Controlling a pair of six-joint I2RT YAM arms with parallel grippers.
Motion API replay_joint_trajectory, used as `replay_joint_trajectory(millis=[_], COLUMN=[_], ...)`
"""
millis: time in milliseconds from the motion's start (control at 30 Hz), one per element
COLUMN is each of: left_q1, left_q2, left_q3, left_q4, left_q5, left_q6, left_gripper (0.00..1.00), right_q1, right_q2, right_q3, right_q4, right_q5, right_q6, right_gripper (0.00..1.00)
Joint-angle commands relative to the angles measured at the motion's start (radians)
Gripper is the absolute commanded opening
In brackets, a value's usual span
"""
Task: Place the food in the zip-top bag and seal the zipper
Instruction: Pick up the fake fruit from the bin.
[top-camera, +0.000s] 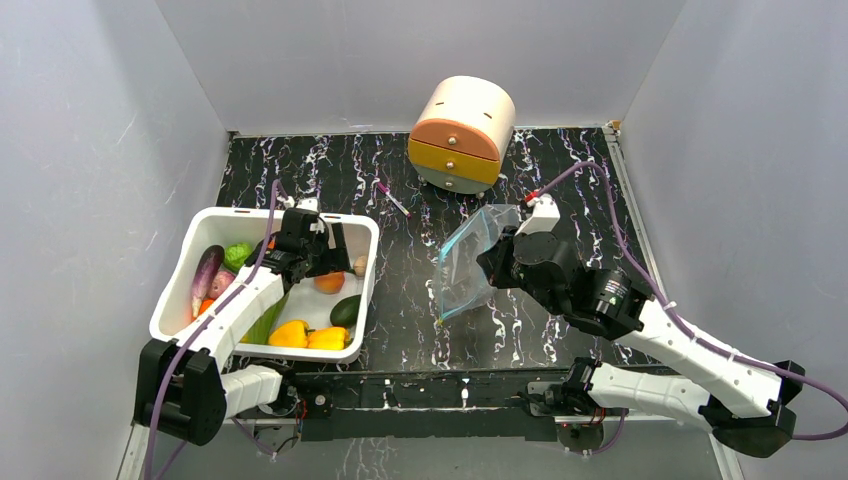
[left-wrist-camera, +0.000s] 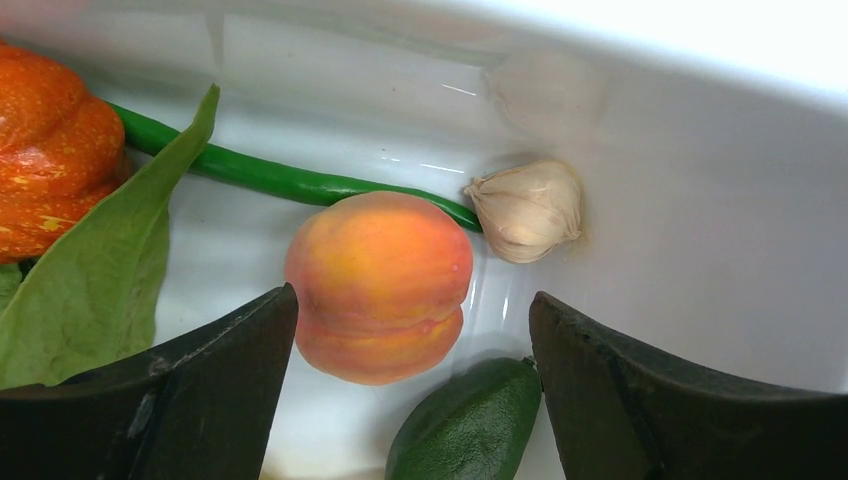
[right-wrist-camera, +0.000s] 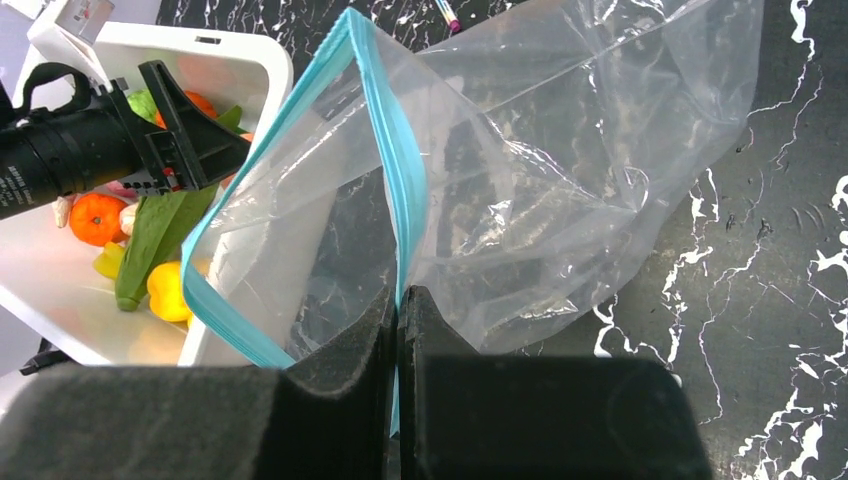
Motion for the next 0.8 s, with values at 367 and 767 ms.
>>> replay_joint_trajectory(millis=[367,767], left_q1=[0.007,0.008], left_q2=[0.053,0.078], left_q3=[-0.006,-0.002], left_q4=[-0.008,-0.034], left_q5=[-0.01,-0.007], left_q6=[-0.001,0.003], left_gripper=[0.75,0.76], right_q1=[0.002,0.002], right_q2=[-0.055,-0.046], right_q3=[-0.035,-0.027], right_q4=[0.082,0.094], right_q5=[0.043,0.04], right_q6=[-0.052,-0.069], right_gripper=[0.0,0.0])
